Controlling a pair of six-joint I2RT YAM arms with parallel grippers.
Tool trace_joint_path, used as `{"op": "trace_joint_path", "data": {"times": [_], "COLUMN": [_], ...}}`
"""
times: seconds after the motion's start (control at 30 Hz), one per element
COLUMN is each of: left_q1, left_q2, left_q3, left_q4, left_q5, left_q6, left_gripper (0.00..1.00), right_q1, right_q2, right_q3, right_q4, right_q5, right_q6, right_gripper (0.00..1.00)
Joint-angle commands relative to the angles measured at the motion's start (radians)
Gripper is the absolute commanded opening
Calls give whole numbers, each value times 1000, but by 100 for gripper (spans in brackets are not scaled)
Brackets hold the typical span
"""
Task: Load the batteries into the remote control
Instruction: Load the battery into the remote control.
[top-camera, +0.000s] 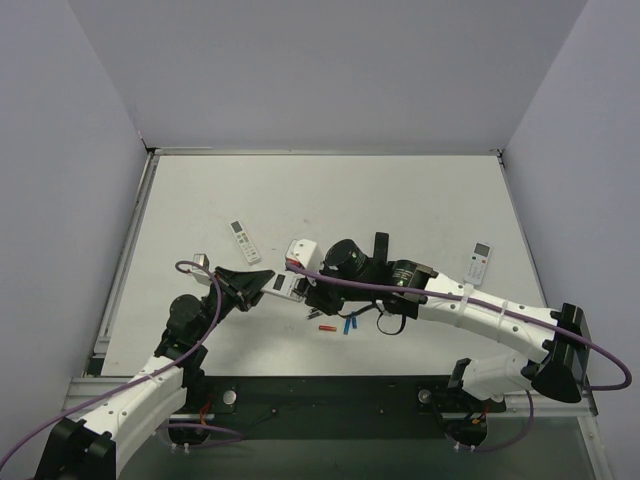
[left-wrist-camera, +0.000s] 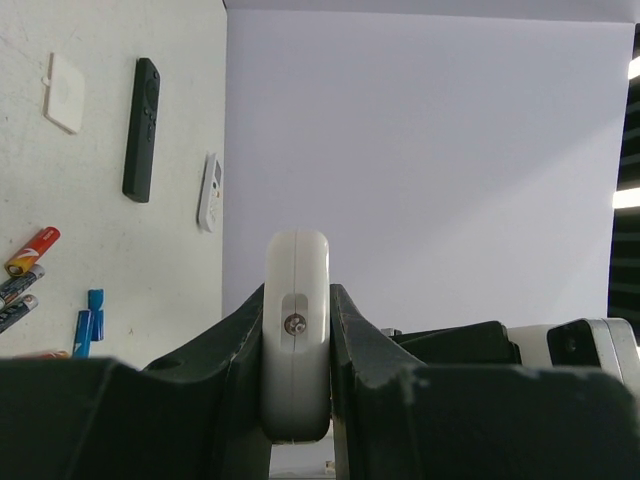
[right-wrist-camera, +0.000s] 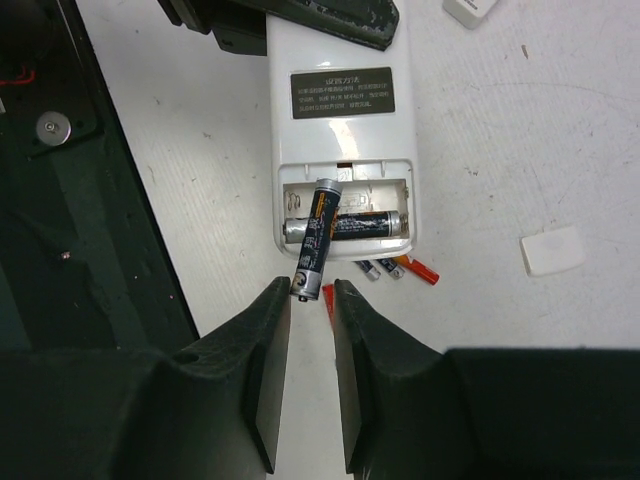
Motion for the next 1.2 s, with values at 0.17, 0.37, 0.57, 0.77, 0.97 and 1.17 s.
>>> {"op": "trace_joint_path", "data": {"times": [0.17, 0.37, 0.57, 0.77, 0.97, 1.17], "left_q1": [3, 3, 3, 5, 3, 2], "left_q2": [9, 13, 27, 53, 101, 134], "left_q3": [19, 33, 48, 74, 102, 126], "left_q4": [114, 118, 137, 154, 204, 236], "left_q5": [52, 83, 112, 161, 204, 247], "left_q6": [58, 91, 108, 157, 184, 200], "left_gripper": [0, 0, 0, 0, 0, 0], "right_q1": [5, -12, -36, -71, -76, -76], "right_q2": [0, -5, 15, 18, 75, 135], "right_q3": [72, 115, 164, 216, 287, 350], "right_q4": [-16, -86, -178, -292, -421, -504], "right_q5": [6, -23, -89, -181, -229, -252], "right_q6": [-29, -53, -104, -147, -196, -241], "right_gripper": [13, 10, 4, 1, 1, 1]}}
